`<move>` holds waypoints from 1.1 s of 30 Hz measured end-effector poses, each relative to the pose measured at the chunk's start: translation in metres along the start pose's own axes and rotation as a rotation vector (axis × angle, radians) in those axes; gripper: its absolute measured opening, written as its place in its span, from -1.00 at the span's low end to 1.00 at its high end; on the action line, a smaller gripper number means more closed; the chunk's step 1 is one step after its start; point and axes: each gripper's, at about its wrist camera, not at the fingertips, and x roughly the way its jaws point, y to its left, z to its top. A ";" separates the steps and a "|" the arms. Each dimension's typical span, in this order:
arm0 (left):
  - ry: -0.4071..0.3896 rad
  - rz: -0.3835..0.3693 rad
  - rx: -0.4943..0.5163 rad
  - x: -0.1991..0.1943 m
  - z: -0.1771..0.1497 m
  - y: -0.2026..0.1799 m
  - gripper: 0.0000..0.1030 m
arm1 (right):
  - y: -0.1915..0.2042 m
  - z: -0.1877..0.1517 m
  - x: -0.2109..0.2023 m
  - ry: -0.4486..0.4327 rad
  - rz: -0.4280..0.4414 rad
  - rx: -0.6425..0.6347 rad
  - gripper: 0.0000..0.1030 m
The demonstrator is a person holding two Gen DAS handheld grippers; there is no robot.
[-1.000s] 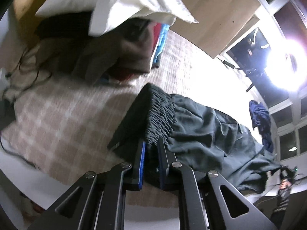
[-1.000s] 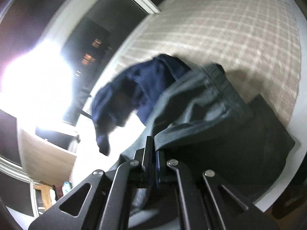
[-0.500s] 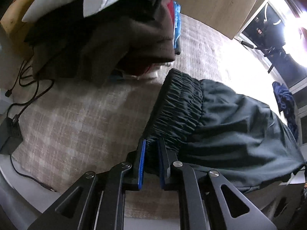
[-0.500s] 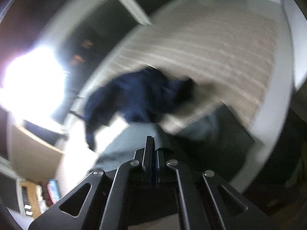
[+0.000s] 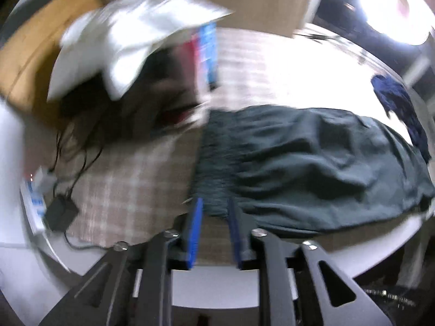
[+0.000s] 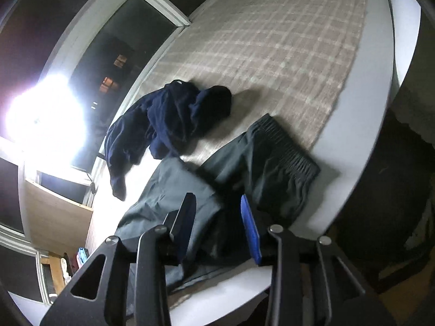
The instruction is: Fold clothes
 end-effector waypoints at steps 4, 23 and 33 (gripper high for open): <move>-0.018 -0.111 0.046 -0.006 0.016 -0.059 -0.45 | -0.006 0.002 0.016 0.050 0.051 -0.035 -0.34; 0.226 -0.448 0.412 0.121 0.029 -0.364 -0.35 | 0.035 -0.049 0.077 0.183 0.008 -0.613 -0.90; 0.238 -0.507 0.368 0.124 0.029 -0.347 -0.36 | 0.083 -0.031 -0.036 -0.203 -0.347 -1.055 -0.95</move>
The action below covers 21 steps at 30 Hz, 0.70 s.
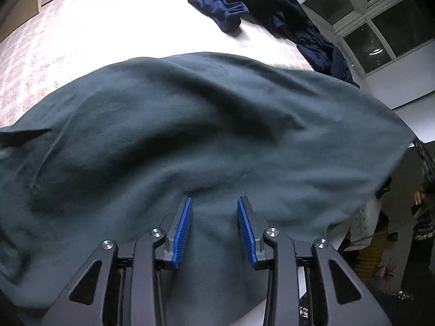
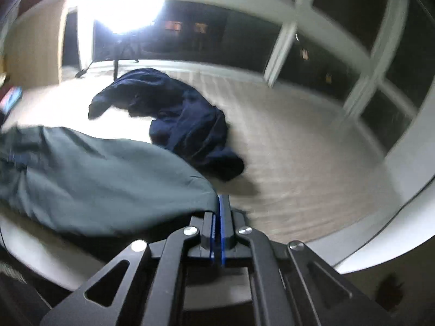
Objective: Fold clothes
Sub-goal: 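Grasp the trouser waistband edge with the right gripper and lift it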
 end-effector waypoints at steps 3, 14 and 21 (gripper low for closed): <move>0.008 -0.005 0.004 0.001 -0.001 0.001 -0.36 | -0.013 -0.033 0.003 0.130 0.003 0.020 -0.72; 0.054 0.063 0.222 -0.012 0.005 -0.068 -0.33 | -0.077 -0.096 0.032 0.195 0.326 0.584 -0.14; 0.133 0.100 0.243 0.024 0.017 -0.083 -0.32 | -0.094 -0.084 0.019 0.168 0.440 0.454 -0.14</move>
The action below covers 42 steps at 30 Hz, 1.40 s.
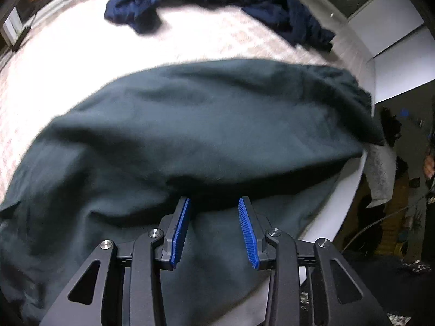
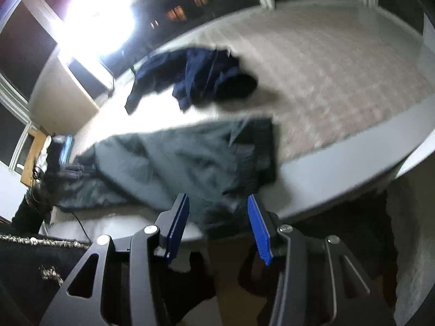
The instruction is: Fold clothes
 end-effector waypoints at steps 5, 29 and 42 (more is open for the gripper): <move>0.016 -0.023 -0.028 0.006 -0.005 0.010 -0.28 | -0.012 0.021 0.069 0.102 -0.081 -0.085 -0.14; -0.001 0.009 -0.041 -0.012 -0.024 0.019 -0.27 | -0.038 0.092 0.126 0.163 -0.205 -0.025 -0.46; 0.010 -0.021 0.195 -0.034 -0.065 -0.034 -0.17 | 0.040 -0.010 0.110 0.163 0.075 0.122 -0.19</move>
